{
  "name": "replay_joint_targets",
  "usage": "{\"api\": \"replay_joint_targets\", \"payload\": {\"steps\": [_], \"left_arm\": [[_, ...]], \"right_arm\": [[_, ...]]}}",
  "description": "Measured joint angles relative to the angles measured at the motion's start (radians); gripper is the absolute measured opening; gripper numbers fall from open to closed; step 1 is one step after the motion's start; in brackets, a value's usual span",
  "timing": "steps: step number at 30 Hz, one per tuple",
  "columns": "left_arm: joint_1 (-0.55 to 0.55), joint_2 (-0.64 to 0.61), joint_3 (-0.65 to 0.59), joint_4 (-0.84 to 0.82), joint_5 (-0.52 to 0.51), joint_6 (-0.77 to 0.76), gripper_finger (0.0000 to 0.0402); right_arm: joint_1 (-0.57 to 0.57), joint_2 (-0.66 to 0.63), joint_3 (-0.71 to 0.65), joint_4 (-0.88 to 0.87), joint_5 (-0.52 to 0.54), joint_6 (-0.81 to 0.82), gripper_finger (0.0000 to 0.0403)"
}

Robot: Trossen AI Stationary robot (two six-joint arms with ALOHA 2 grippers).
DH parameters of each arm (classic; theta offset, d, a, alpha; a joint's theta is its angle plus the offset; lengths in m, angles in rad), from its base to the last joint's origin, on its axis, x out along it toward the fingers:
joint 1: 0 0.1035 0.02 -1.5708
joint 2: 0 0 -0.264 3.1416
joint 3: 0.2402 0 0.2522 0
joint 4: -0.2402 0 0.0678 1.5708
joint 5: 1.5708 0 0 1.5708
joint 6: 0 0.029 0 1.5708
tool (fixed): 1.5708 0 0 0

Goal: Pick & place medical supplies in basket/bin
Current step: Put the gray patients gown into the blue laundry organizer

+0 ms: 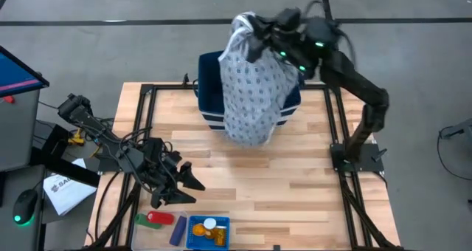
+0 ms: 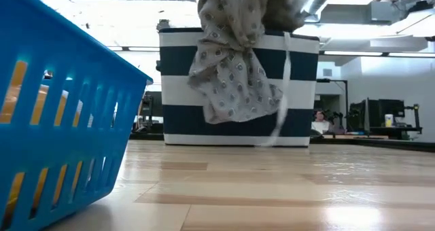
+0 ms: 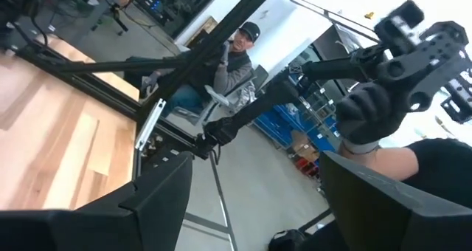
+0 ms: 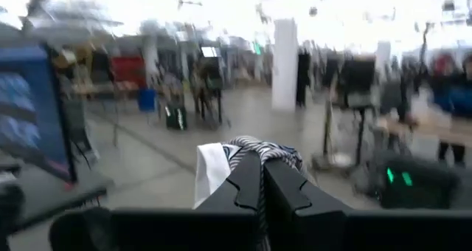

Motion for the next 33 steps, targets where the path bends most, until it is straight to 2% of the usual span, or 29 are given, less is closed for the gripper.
{"api": "replay_joint_targets", "payload": {"steps": [8,20,23,26,30,33], "left_arm": [[0.0,0.0,0.0,0.0,-0.028,0.015,0.0287],[0.0,-0.014,0.0,-0.001,-0.041,0.039,0.0287],[0.0,-0.024,0.0,0.003,-0.041,0.044,0.0287],[0.0,-0.039,0.0,0.001,-0.041,0.067,0.0287],[0.003,-0.066,0.0,0.003,-0.041,0.096,0.0287],[0.004,-0.092,0.0,0.003,-0.041,0.124,0.0287]], "right_arm": [[-0.153,0.15,0.0,-0.286,-0.029,0.173,0.0],[-0.2,0.315,-0.013,-0.712,-0.124,0.403,0.0009],[-0.2,0.296,-0.014,-0.734,-0.142,0.396,0.004],[-0.2,0.224,-0.01,-0.678,-0.184,0.391,0.0081],[-0.204,0.116,-0.007,-0.607,-0.228,0.408,0.015],[-0.175,0.038,-0.008,-0.612,-0.299,0.437,0.0206]]}}
